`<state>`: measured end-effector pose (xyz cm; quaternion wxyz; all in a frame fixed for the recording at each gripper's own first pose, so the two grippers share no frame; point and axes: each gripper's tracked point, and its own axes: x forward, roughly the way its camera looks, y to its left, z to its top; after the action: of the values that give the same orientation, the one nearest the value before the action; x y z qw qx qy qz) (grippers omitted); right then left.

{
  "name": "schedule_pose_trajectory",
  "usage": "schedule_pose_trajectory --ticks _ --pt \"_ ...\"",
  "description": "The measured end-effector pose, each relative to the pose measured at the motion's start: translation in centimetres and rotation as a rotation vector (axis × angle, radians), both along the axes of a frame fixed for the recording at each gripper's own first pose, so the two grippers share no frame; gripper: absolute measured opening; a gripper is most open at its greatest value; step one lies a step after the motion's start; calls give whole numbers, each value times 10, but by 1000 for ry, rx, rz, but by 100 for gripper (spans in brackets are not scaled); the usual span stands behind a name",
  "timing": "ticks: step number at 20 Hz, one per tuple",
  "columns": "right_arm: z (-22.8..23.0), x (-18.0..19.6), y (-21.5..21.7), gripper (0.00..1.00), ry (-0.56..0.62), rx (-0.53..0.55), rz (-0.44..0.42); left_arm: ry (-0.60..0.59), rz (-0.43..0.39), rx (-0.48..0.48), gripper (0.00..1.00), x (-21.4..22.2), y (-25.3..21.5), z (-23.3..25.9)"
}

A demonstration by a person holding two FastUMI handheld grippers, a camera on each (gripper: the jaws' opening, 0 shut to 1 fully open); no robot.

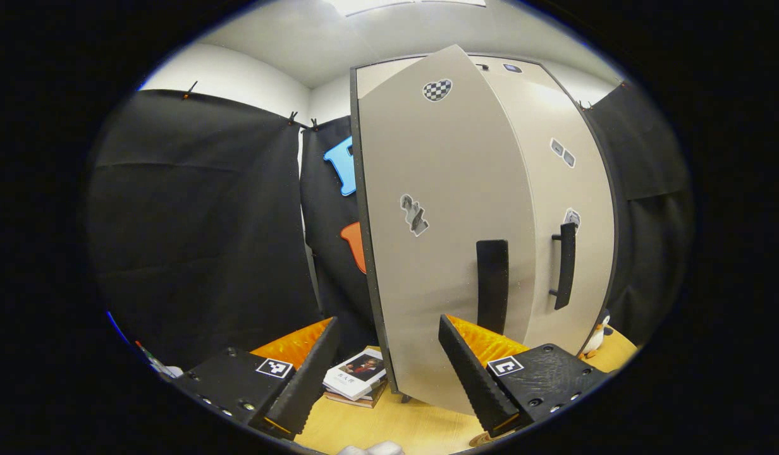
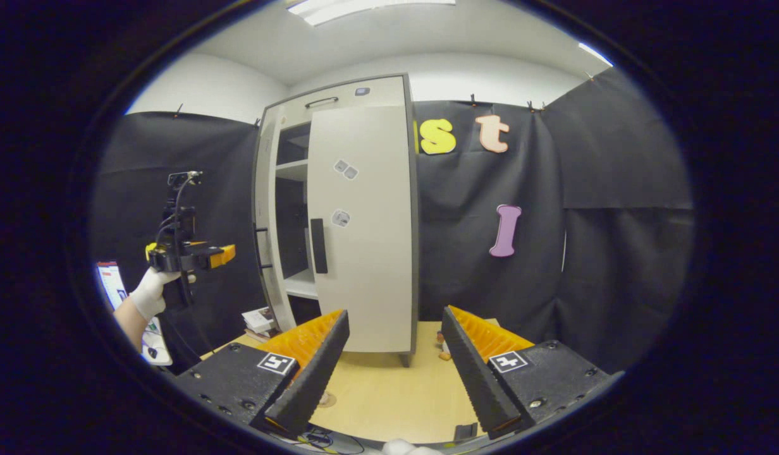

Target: Grasp the bottle in the cabinet with the left hand and place it on the coaster, then close the right door with the right hand and the left door with the left hand.

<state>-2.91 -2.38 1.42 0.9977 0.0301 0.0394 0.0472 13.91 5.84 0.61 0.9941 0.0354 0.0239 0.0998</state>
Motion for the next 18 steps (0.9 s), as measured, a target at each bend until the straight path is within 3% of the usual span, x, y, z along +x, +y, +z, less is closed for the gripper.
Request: schedule_pose_trajectory --ticks 12,18 --pt "14 2 28 96 -41 20 -98 -50 -158 -28 96 -111 -48 25" --pt "8 -4 50 96 -37 -4 -105 -35 -168 7 96 -150 -56 9"
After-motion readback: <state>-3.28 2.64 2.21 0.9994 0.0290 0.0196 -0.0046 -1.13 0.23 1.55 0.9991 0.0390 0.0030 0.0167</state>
